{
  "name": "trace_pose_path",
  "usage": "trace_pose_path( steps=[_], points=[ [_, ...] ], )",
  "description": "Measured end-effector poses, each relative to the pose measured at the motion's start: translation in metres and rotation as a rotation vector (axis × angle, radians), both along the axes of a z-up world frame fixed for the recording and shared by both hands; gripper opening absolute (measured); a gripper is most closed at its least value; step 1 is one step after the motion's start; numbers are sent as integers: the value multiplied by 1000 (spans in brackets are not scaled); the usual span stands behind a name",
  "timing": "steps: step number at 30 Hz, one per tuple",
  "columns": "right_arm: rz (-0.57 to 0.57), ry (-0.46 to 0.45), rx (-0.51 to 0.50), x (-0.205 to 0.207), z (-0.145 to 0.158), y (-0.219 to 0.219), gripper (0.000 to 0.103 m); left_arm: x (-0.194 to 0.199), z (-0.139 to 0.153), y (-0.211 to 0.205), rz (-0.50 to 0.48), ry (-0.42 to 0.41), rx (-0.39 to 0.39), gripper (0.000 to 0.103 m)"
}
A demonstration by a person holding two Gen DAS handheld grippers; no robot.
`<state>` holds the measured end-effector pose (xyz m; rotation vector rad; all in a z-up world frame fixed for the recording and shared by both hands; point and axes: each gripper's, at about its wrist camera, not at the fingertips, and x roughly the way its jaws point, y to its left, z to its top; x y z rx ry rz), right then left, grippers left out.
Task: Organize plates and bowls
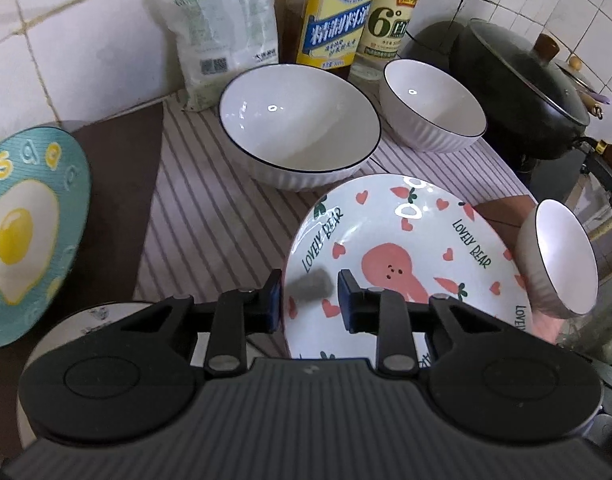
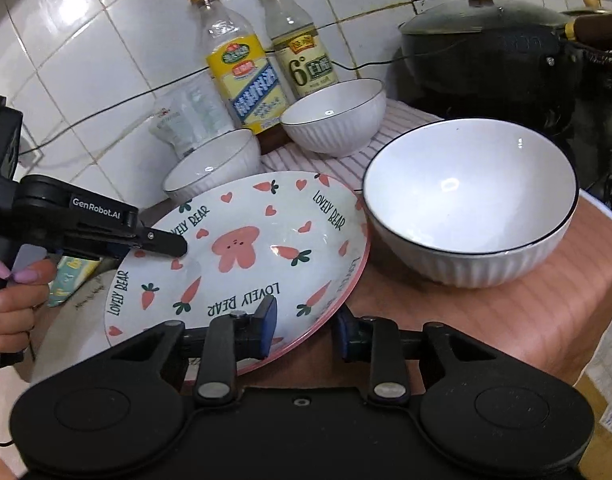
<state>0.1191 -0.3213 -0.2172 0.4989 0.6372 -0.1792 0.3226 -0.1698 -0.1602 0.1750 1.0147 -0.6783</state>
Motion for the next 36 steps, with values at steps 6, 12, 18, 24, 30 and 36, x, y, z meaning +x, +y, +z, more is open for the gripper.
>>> trace_pose_path(
  steps=[6,12,18,24,30,36],
  points=[
    [57,-18,0,-8,15,17,35,-13,14,21,24,-16,-5,27],
    [105,-52,-7,-18,37,30,35,-33,39,49,70,-45,-32,27],
    [179,-76,-41,-25,62,54,35,-56,60,85,145,-62,-42,27],
    [269,-83,-67,-23,74,80,35,-73,57,131,249,-23,-61,27],
    [336,-46,-62,-8,65,101,35,-76,39,169,342,42,-71,27],
    [385,0,-59,12,53,114,35,-70,17,193,410,99,-73,27]
  ],
)
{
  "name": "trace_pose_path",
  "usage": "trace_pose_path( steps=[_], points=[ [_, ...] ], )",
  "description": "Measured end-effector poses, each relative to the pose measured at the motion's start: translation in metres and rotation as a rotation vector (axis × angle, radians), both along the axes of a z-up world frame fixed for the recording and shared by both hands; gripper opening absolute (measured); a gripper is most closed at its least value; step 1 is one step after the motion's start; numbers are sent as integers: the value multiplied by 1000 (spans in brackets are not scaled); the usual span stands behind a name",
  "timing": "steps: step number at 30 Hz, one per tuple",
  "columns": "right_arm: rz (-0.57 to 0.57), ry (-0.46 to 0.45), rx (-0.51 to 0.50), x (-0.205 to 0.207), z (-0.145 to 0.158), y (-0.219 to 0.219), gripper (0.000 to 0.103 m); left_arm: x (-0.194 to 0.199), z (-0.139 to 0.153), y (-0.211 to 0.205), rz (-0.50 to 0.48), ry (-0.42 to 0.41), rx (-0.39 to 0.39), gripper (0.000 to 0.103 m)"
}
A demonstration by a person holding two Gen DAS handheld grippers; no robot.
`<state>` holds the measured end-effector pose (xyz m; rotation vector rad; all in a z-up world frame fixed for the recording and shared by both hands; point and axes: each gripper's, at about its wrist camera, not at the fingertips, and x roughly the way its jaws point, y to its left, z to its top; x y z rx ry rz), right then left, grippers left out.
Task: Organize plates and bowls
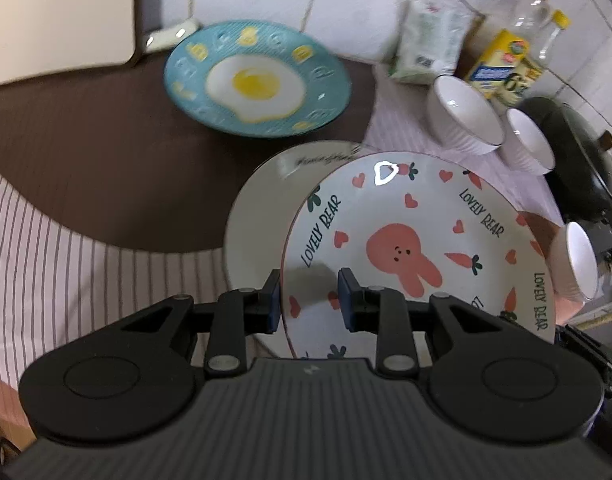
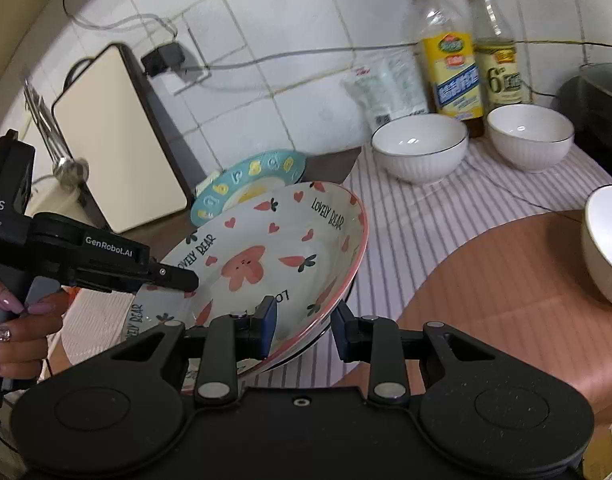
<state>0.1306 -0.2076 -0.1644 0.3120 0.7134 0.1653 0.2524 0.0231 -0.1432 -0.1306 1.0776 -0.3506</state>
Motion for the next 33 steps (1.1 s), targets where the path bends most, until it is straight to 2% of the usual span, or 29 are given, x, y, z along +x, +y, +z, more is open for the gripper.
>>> trace_pose_path(
  steps=[9,18,28,30,33],
  points=[
    [34,64,10,21,-17,11,35,9,-17,10,34,16,33,27],
    [11,105,21,32,-13,12,35,17,-16,1,43,24,71,27],
    [-2,145,-48,37,-16,10,35,17,-27,-9,59,47,86,26],
    [3,145,-65,38,-23,9,35,14,-28,-13,41,28,119,26],
    [14,113,-73,38,-26,8,36,8,-26,-27,11,-32,214,26]
  ],
)
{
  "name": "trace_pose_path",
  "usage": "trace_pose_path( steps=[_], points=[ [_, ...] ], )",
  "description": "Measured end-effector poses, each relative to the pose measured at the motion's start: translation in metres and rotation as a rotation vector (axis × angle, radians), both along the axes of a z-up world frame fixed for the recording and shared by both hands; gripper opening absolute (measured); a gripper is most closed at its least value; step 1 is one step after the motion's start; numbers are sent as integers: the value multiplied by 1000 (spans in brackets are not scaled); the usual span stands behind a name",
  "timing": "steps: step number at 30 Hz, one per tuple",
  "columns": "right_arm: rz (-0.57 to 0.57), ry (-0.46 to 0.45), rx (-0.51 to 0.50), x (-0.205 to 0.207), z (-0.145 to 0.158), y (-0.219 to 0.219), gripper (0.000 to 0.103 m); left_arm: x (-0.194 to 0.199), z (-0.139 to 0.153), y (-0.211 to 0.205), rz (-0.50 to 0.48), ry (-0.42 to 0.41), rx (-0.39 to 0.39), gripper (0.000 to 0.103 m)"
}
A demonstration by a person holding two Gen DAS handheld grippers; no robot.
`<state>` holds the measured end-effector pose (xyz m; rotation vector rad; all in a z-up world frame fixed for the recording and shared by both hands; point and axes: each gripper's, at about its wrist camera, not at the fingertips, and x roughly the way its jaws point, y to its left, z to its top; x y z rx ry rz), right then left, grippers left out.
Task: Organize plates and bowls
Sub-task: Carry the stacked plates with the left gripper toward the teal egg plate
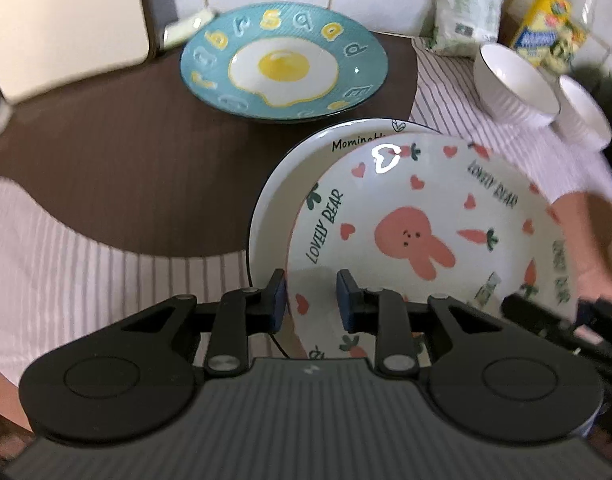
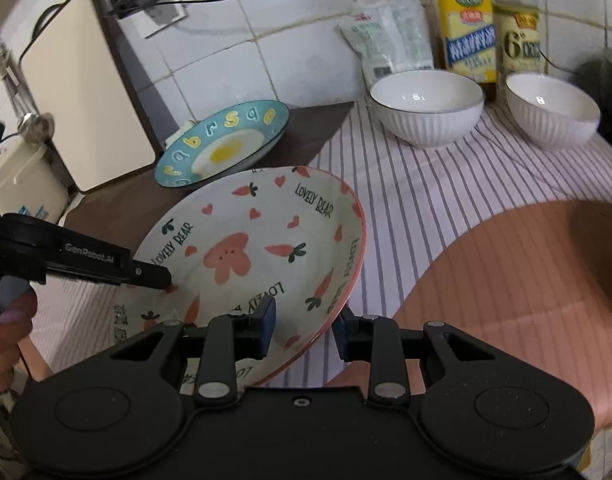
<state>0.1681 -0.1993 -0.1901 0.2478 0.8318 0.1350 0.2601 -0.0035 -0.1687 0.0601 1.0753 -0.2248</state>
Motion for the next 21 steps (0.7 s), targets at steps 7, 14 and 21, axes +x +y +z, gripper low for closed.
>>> trace_pose_path(
  steps=[7,14,21],
  points=[
    [51,-16,-70,6,-2,8,41,-4,4,-15,-28,-66,142,26],
    [100,-32,-179,11,-6,18,45,-10,5,-20,-24,-119,223,26],
    [79,-45,-180,9,2,19,45,-11,10,-8,-28,-117,175,26]
  ],
)
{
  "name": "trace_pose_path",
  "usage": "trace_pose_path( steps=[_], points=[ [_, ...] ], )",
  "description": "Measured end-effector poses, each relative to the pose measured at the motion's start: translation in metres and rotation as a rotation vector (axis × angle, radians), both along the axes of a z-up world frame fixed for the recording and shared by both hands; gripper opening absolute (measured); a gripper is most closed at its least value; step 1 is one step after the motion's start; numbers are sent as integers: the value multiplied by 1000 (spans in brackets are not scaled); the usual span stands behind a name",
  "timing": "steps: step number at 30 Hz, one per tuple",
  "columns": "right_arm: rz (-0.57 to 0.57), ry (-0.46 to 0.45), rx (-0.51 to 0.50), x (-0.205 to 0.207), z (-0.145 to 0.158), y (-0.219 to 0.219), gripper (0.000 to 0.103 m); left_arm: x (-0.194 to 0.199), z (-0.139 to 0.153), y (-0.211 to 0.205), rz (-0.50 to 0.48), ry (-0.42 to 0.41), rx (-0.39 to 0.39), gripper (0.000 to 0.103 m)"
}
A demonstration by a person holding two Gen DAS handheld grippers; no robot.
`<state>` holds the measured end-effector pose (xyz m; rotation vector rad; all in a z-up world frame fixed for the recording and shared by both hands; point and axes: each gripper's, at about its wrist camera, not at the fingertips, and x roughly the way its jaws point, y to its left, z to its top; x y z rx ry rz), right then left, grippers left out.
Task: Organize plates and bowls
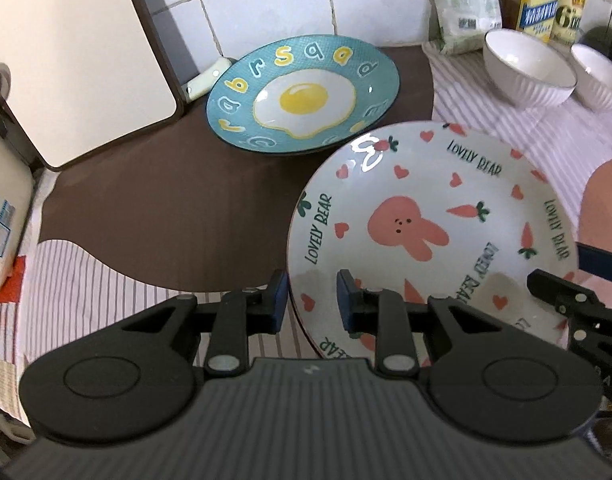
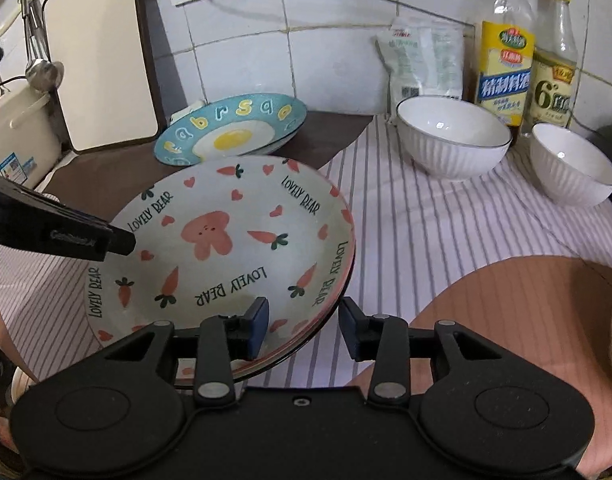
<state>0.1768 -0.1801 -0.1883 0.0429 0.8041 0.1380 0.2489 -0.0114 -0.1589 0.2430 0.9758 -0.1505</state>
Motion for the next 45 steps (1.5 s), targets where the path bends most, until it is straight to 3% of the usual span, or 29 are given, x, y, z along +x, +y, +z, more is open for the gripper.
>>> trace_pose_path(
  steps=[8,16,22,29,35,38,41,45],
  points=[
    [50,-130,17,3,57,-2,45,1,40,23,-17,-43,-122,28],
    [116,-179,108,43,88,4,52,24,75,69,30,-112,-238,42],
    [122,-146,146,86,73,13,55,46,71,97,66,-189,-265,52],
    [5,-25,274,149,38,5,59,80,47,112,90,-213,-335,59],
    [-106,107,373,188,4,-7,59,114,12,110,109,-171,-358,59],
    [-125,122,322,198,-4,1,59,134,-9,112,177,-157,-359,59],
    [-129,151,346,209,-13,4,59,151,-23,117,223,-117,-406,59],
    [-146,159,363,218,-22,5,59,159,-30,113,215,-98,-421,57]
  ],
)
